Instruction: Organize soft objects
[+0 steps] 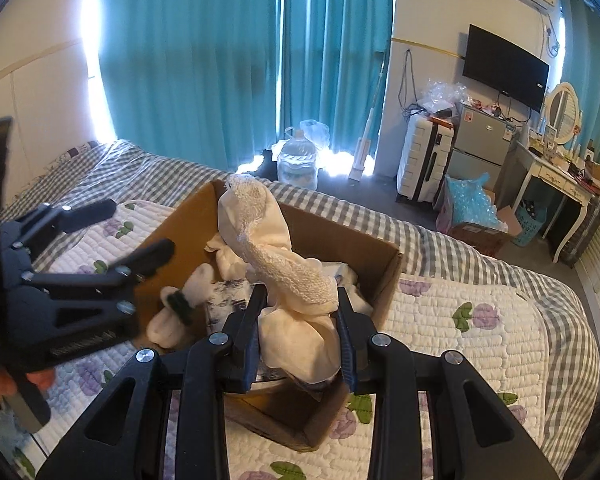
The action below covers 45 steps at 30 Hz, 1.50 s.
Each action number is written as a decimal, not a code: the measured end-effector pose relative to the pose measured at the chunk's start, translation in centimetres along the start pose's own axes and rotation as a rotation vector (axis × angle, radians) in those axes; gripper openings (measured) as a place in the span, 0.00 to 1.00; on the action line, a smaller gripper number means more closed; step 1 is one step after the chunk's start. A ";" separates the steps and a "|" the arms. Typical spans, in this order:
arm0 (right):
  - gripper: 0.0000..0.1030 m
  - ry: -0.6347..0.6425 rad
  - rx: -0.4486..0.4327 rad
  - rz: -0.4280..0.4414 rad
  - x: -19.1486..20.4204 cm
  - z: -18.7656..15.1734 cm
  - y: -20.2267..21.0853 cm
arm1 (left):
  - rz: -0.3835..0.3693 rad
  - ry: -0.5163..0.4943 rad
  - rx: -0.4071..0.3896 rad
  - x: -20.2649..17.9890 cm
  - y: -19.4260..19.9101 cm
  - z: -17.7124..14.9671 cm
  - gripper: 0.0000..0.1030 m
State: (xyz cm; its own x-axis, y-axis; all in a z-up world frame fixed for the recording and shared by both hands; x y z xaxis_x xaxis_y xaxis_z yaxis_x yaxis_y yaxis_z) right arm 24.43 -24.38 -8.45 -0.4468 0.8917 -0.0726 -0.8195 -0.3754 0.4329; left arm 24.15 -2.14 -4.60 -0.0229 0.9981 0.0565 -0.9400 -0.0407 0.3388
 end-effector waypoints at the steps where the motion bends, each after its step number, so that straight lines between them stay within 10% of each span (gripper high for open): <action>1: 0.30 0.001 0.002 0.004 0.3 0.1 0.0 | 0.002 0.008 -0.002 0.5 0.1 0.1 0.78; 6: 0.38 0.007 0.013 0.034 2.3 0.4 -0.9 | 0.034 0.043 -0.023 2.9 1.0 0.3 0.78; 8: 0.83 -0.001 0.028 0.046 3.1 0.3 -1.7 | 0.032 0.051 -0.025 3.5 1.0 0.0 0.78; 9: 0.88 -0.005 0.037 0.051 3.4 0.2 -2.2 | 0.029 0.051 -0.024 3.7 1.0 -0.3 0.78; 20: 0.88 -0.108 -0.007 -0.040 1.7 0.9 -0.7 | 0.019 0.035 -0.077 3.2 4.8 1.3 0.78; 27: 0.88 -0.081 -0.171 -0.105 1.3 5.7 8.6 | -0.016 0.004 -0.231 1.3 13.4 6.6 0.80; 33: 1.00 -0.055 -0.343 -0.145 2.6 9.7 18.6 | -0.044 -0.006 -0.417 0.5 21.4 9.3 1.00; 45: 1.00 -0.103 -0.467 -0.122 4.0 1.5 22.0 | 0.034 0.044 -0.388 1.8 18.8 -0.3 1.00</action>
Point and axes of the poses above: each gripper's, at about its wrist camera, not at the fingertips, and y roughly against the way its jaws point, x to its left, z to its top, the point moved 5 cm from there along -y, roughly the way its jaws point, and after that the axes turned 14 degrees about -x, right-handed, at the moved point
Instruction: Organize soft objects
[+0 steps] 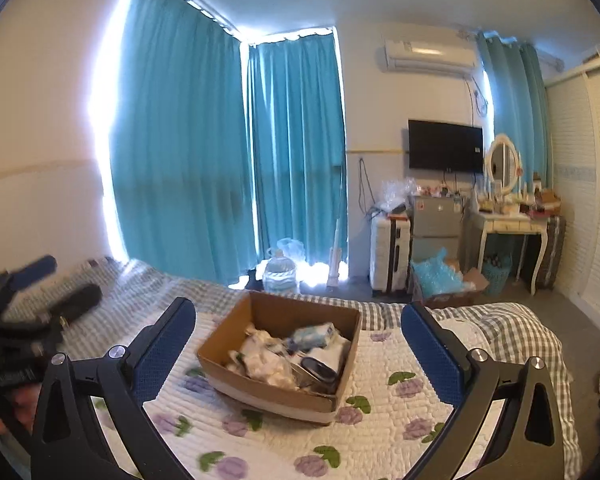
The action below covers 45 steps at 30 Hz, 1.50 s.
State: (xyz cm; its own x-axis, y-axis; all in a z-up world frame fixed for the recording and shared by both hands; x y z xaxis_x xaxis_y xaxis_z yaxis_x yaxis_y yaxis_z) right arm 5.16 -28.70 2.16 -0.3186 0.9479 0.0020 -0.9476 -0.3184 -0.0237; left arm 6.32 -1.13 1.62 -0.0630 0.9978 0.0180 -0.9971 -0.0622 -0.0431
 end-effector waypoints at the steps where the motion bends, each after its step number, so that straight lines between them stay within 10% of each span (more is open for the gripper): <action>1: 1.00 0.016 0.010 -0.012 0.0 -1.4 -0.2 | 0.019 -0.026 0.005 0.2 -0.5 -1.4 1.00; 13: 1.00 0.022 0.107 -0.088 -0.8 -8.9 -3.9 | 0.006 -0.021 0.075 -0.2 -1.5 -5.2 1.00; 45: 1.00 0.041 0.107 -0.082 0.1 -8.4 -3.7 | -0.010 0.033 0.116 0.4 -1.6 -5.7 1.00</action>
Point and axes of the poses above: each gripper's, at about its wrist camera, not at the fingertips, and y roughly against the way its jaws point, x to its left, z to its top, the point moved 5 cm from there along -y, roughly the way its jaws point, and after that the axes turned 14 degrees about -x, right-handed, at the moved point
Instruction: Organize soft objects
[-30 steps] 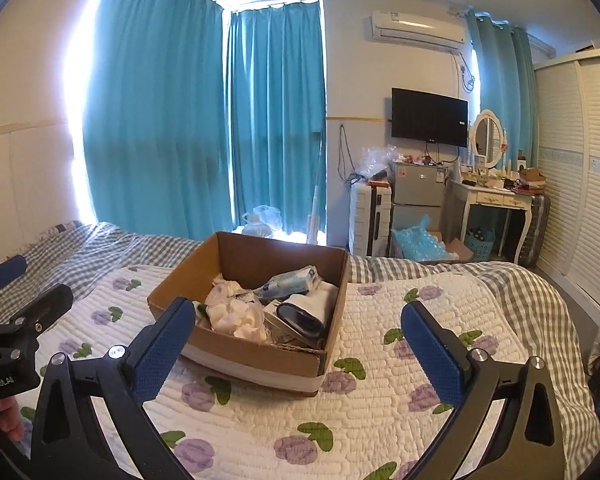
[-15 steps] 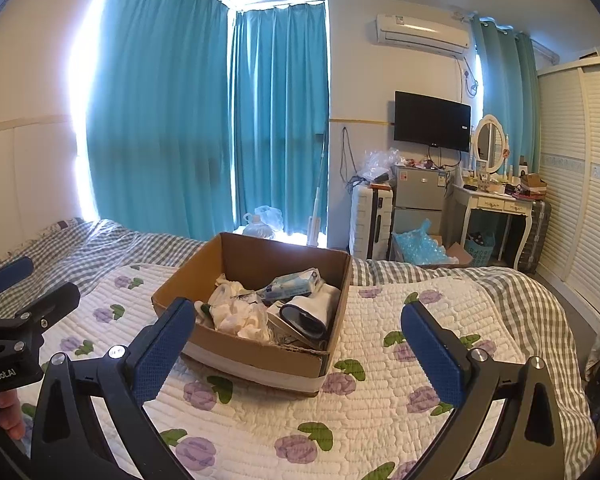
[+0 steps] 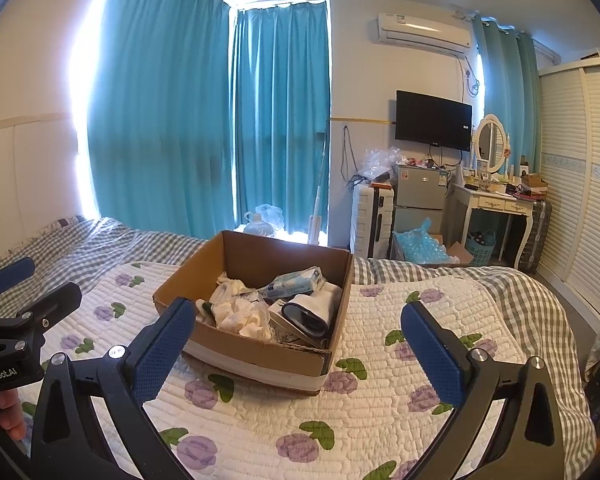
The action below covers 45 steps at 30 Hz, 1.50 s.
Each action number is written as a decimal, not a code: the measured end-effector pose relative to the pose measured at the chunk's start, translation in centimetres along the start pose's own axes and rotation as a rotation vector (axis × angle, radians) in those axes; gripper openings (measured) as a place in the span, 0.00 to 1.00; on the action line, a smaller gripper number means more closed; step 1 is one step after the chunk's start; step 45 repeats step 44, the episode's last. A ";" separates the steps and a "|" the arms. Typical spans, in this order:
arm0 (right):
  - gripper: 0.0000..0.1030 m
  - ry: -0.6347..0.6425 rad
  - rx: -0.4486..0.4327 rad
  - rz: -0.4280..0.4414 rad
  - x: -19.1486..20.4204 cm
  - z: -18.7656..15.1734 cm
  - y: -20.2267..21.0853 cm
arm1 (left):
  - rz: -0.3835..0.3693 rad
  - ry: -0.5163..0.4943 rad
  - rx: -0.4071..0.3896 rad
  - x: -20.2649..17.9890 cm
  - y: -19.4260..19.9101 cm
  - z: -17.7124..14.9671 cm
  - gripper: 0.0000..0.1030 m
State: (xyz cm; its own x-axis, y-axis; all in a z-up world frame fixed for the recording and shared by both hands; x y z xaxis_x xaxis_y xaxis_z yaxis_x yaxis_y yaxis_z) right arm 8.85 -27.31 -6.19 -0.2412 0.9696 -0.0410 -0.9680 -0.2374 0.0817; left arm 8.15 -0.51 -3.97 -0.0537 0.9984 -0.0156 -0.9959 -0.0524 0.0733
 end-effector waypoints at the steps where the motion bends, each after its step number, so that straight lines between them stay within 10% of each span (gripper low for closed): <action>1: 1.00 -0.003 0.000 -0.002 0.0 0.0 0.0 | -0.001 0.000 0.000 0.0 0.0 0.0 1.00; 45: 1.00 -0.009 0.021 0.007 -0.2 -0.8 0.1 | 0.003 -0.008 0.007 0.1 0.0 0.0 1.00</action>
Point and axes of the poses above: each gripper's, at about its wrist camera, not at the fingertips, and y roughly against the way its jaws point, x to its left, z to its top, the point moved 5 cm from there along -y, roughly the way its jaws point, and after that the axes turned 14 degrees about -x, right-handed, at the moved point
